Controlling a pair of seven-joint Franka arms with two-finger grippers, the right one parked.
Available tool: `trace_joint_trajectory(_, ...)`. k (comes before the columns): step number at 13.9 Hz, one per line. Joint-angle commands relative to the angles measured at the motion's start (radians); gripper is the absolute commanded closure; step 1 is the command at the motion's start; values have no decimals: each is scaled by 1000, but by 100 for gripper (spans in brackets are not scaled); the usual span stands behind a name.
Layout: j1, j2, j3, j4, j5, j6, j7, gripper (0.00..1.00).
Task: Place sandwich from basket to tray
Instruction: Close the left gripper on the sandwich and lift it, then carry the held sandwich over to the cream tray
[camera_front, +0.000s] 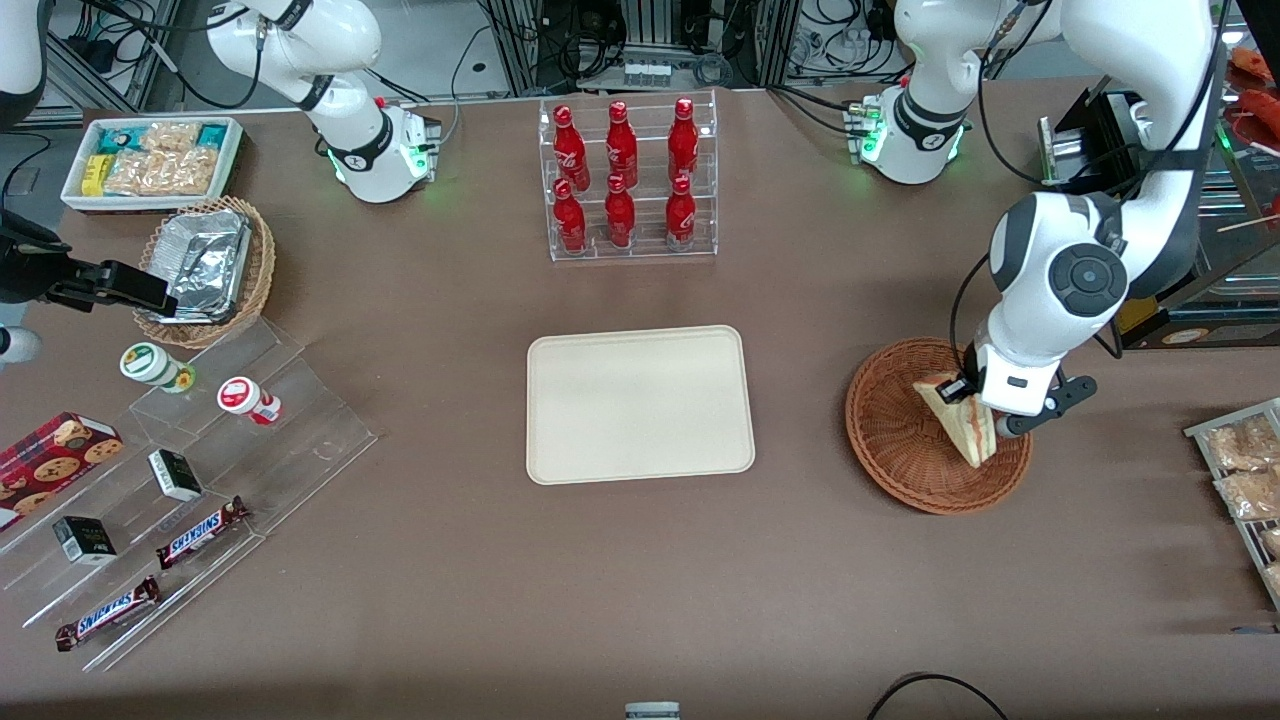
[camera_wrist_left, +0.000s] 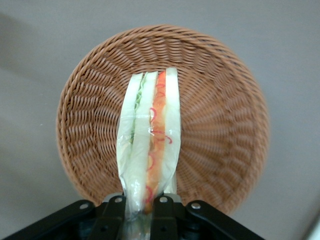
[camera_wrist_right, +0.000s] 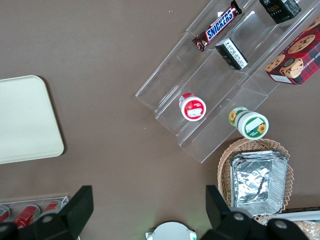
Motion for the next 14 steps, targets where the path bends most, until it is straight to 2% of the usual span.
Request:
trace_joint_trajectory(1,-6,5,-85,151,26,-166,-32,100)
trace_joint_trajectory(4,-6,32,-195,271,20,-249,-39,100)
trace_joint_trajectory(7,-31,74,-295,319,23,-260,-105,100)
trace_joint_trajectory(14,-284,321,-300,481,69,-248,-179,100)
